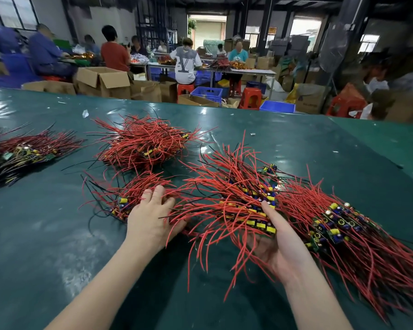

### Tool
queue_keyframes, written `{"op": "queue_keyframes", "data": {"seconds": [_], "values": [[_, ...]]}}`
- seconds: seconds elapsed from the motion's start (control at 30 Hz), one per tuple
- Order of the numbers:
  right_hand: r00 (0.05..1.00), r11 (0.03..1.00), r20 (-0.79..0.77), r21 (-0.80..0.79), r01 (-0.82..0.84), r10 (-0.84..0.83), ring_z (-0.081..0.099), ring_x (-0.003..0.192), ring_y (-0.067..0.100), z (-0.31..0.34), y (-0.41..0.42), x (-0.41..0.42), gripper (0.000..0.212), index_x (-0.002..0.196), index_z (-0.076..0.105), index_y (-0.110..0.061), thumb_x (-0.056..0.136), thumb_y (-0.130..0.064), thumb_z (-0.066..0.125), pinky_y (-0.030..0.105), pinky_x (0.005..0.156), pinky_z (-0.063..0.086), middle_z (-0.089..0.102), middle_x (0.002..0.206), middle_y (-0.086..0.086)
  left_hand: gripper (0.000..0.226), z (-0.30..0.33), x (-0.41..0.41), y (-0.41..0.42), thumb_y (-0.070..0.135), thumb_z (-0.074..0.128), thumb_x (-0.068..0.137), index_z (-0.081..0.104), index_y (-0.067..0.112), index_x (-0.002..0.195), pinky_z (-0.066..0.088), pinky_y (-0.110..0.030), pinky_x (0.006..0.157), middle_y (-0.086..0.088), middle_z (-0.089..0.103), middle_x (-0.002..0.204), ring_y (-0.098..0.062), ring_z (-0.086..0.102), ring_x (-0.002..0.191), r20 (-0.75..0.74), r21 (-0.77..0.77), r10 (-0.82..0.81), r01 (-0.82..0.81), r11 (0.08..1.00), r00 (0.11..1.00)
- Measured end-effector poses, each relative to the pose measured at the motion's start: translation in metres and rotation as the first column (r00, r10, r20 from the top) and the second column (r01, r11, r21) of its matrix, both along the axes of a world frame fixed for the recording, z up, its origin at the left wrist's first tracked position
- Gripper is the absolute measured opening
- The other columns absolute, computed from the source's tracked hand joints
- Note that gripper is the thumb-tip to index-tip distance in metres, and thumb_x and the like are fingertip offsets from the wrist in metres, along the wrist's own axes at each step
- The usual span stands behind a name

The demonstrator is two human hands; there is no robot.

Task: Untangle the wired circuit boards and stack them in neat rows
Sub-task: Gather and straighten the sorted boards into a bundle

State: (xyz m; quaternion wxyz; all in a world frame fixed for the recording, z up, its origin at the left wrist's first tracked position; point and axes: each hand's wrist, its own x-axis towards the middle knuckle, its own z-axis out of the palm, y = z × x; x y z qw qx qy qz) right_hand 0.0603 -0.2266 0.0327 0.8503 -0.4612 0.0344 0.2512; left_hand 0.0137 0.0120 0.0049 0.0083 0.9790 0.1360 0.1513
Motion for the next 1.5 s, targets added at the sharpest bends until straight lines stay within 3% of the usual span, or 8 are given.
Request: {"op": "queue_keyframes", "data": {"seconds": [0.1,0.27,0.53,0.83,1.13,1.3,1.4,1.5], "values": [[1.000,1.000,0.003,-0.010,-0.004,0.004,0.074,0.077,0.024,0.001,0.000,-0.001,0.022,0.089,0.079,-0.018,0.074,-0.033,0.072,0.029,0.058,0.059,0.074,0.103,0.012,0.054,0.000,0.010,0.009,0.058,0.044,0.093,0.044,0.027,0.137,0.035,-0.035,0.106,-0.008,0.025,0.152,-0.032,0.027,0.137,-0.061,0.032,0.082,-0.080,0.996,0.995],[1.000,1.000,-0.008,-0.006,0.007,-0.007,0.074,0.077,0.025,0.001,0.001,-0.001,0.018,0.084,0.080,-0.019,0.075,-0.032,0.071,0.029,0.057,0.058,0.074,0.102,0.013,0.038,0.005,0.019,0.022,0.044,0.046,0.096,0.057,0.017,0.120,0.047,-0.039,0.080,-0.009,0.037,0.138,-0.029,0.034,0.125,0.041,-0.033,0.175,-0.174,0.984,0.984],[0.999,0.999,0.001,-0.022,-0.034,0.034,0.074,0.078,0.023,-0.004,0.002,0.000,0.019,0.086,0.080,-0.020,0.076,-0.033,0.072,0.029,0.059,0.058,0.074,0.102,0.013,0.032,0.008,0.013,0.029,0.038,0.051,0.096,0.062,0.011,0.109,0.045,-0.039,0.075,-0.008,0.046,0.123,-0.028,0.042,0.116,0.066,-0.049,0.157,-0.154,0.987,0.985],[0.999,0.999,-0.018,0.019,-0.045,0.046,0.073,0.084,0.026,-0.008,0.004,0.003,0.019,0.083,0.080,-0.016,0.073,-0.030,0.072,0.036,0.069,0.061,0.073,0.105,0.015,0.019,0.010,-0.028,0.046,-0.002,0.075,0.077,0.060,-0.003,0.065,0.052,-0.047,0.065,-0.020,0.057,0.073,-0.040,0.058,0.067,0.211,0.005,-0.068,0.069,0.998,0.975],[1.000,1.000,-0.020,0.014,-0.023,0.023,0.074,0.075,0.024,-0.008,0.003,0.004,0.017,0.076,0.080,-0.017,0.069,-0.030,0.074,0.032,0.059,0.060,0.075,0.098,0.013,0.026,0.020,-0.071,0.035,0.038,0.054,0.092,0.063,0.015,0.102,0.050,-0.037,0.067,-0.004,0.051,0.110,-0.025,0.050,0.104,-0.016,0.058,0.270,-0.269,0.961,0.963],[0.999,0.999,-0.034,-0.007,-0.041,0.041,0.073,0.073,0.024,-0.009,0.005,0.001,0.016,0.074,0.080,-0.017,0.068,-0.030,0.074,0.032,0.059,0.060,0.075,0.097,0.013,0.019,0.036,-0.075,-0.006,0.027,0.075,0.073,0.067,0.011,0.080,0.045,-0.040,0.061,-0.009,0.058,0.088,-0.033,0.054,0.081,0.284,0.030,0.175,-0.191,0.981,0.943],[0.998,0.999,-0.047,-0.027,-0.031,0.030,0.073,0.071,0.024,-0.009,0.005,0.000,0.019,0.076,0.080,-0.014,0.068,-0.030,0.075,0.032,0.059,0.060,0.075,0.097,0.014,0.012,0.043,-0.057,-0.006,0.017,0.067,0.077,0.069,0.012,0.088,0.043,-0.043,0.075,-0.008,0.062,0.095,-0.034,0.055,0.090,0.342,0.093,0.138,-0.179,0.979,0.930],[0.998,0.999,-0.067,-0.037,-0.023,0.020,0.073,0.068,0.026,-0.009,0.004,0.000,0.018,0.082,0.076,-0.013,0.073,-0.028,0.074,0.033,0.055,0.060,0.075,0.095,0.015,0.036,0.035,-0.027,0.004,0.016,0.051,0.089,0.055,0.011,0.125,0.036,-0.039,0.101,-0.007,0.056,0.127,-0.028,0.049,0.119,0.060,0.167,0.143,-0.152,0.974,0.988]]}}
